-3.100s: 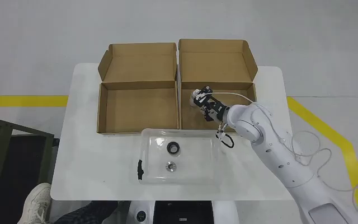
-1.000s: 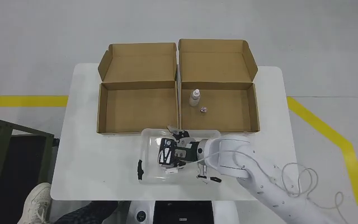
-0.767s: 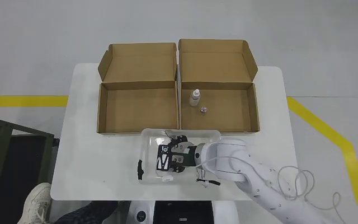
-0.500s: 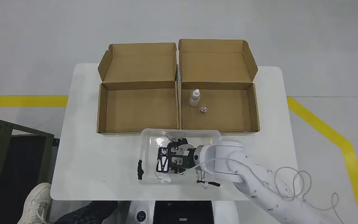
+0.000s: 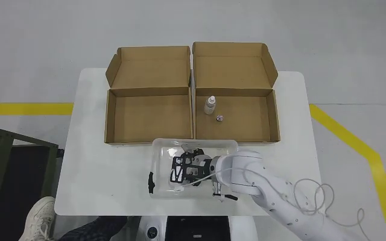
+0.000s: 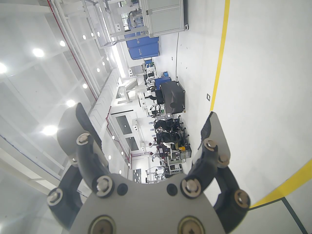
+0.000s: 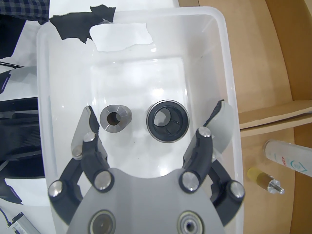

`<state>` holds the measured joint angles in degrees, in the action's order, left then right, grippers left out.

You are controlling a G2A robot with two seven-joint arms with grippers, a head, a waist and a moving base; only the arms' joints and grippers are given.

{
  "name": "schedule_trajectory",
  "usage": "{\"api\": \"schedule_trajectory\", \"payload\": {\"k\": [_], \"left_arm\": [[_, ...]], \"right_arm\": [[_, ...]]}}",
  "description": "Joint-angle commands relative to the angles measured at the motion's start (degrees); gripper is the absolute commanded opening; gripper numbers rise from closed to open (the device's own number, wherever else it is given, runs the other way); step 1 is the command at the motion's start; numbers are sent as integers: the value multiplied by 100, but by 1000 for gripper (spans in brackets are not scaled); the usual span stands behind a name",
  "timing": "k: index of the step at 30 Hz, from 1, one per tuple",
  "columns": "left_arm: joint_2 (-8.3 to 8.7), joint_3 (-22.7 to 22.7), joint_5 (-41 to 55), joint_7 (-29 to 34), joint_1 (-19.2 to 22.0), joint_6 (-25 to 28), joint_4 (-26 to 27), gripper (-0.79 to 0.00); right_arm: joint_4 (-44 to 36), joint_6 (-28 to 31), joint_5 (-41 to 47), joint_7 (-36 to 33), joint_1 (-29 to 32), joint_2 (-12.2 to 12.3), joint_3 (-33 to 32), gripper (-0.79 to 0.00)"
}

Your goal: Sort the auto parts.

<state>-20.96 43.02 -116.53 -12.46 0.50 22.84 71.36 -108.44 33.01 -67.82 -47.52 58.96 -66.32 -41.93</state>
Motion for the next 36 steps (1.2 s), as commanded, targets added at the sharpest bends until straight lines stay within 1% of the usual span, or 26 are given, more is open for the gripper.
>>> {"api": "schedule_trajectory", "payload": {"k": [1, 5, 8, 9, 21, 22, 26, 29, 30, 31, 32, 33, 36], "left_arm": [[0, 0, 0, 0, 0, 0, 0, 0], [0, 0, 0, 0, 0, 0, 0, 0], [0, 0, 0, 0, 0, 0, 0, 0], [0, 0, 0, 0, 0, 0, 0, 0], [0, 0, 0, 0, 0, 0, 0, 0], [0, 0, 0, 0, 0, 0, 0, 0], [0, 0, 0, 0, 0, 0, 0, 0], [0, 0, 0, 0, 0, 0, 0, 0], [0, 0, 0, 0, 0, 0, 0, 0], [0, 0, 0, 0, 0, 0, 0, 0], [0, 0, 0, 0, 0, 0, 0, 0], [0, 0, 0, 0, 0, 0, 0, 0], [0, 0, 0, 0, 0, 0, 0, 0]], "right_arm": [[63, -12, 31, 22, -21, -8, -12, -62], [174, -28, 105, 64, -53, -17, -61, -74], [271, -27, 164, 100, -77, -25, -89, -148], [309, -21, 184, 112, -86, -29, -90, -160], [673, -71, 276, 150, -219, -99, -17, -188], [700, -73, 282, 154, -227, -105, -9, -200], [813, -71, 312, 186, -257, -130, 29, -209], [912, -59, 322, 221, -286, -149, 58, -237], [941, -59, 329, 230, -294, -156, 66, -252], [968, -58, 332, 242, -303, -162, 74, -289], [987, -56, 328, 253, -311, -168, 82, -332], [1005, -58, 334, 262, -316, -173, 88, -431], [1032, -47, 332, 269, -332, -185, 100, -533]]}}
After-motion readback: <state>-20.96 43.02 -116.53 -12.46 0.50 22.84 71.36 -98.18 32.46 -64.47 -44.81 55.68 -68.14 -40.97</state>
